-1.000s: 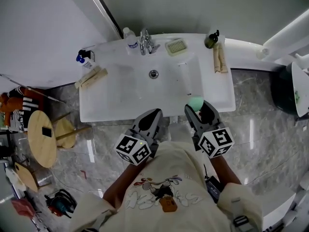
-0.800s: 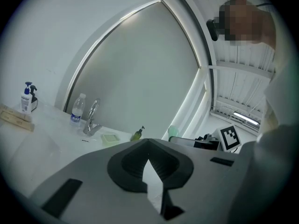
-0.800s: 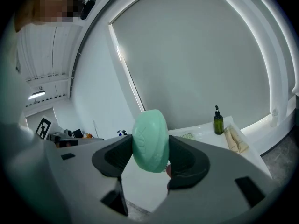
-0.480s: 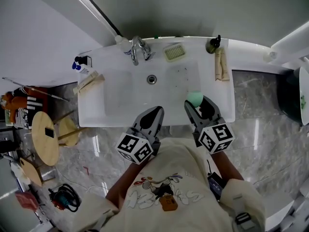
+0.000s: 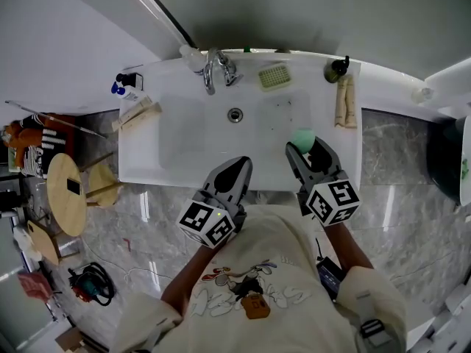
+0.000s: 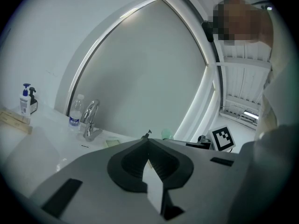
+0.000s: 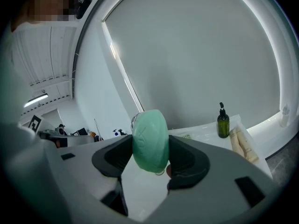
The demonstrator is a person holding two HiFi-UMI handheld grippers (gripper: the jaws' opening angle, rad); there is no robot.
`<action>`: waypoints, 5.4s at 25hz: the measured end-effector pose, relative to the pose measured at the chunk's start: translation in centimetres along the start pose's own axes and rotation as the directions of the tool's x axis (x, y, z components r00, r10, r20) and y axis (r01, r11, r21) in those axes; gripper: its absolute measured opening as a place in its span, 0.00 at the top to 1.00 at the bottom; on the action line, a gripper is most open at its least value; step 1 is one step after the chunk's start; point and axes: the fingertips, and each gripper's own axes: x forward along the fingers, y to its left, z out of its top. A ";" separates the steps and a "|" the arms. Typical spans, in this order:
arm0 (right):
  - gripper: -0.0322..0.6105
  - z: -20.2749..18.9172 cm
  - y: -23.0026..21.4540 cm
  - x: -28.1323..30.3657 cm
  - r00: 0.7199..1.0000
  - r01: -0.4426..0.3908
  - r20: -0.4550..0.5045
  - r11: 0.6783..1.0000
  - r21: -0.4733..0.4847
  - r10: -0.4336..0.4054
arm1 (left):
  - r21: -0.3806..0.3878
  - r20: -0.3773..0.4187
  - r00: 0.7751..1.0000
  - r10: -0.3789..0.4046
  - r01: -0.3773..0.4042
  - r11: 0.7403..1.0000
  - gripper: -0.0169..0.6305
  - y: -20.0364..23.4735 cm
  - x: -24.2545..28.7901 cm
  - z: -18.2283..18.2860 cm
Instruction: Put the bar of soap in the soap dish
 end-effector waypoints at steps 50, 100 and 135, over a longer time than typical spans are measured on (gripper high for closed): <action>0.58 1.3 -6.2 11.6 0.982 0.068 -0.175 0.996 -0.048 -0.076 | -0.045 0.035 0.997 0.067 -0.065 0.997 0.96 6.1 3.6 0.1; 0.58 -4.0 -14.4 25.1 0.894 0.162 -0.401 0.979 -0.124 -0.198 | -0.068 -0.028 0.993 0.111 -0.112 0.991 0.96 12.3 6.6 -0.7; 0.58 -6.6 -16.9 27.9 0.790 0.182 -0.511 0.926 -0.331 -0.338 | -0.098 -0.039 0.989 0.144 -0.148 0.984 0.96 12.8 5.6 -1.9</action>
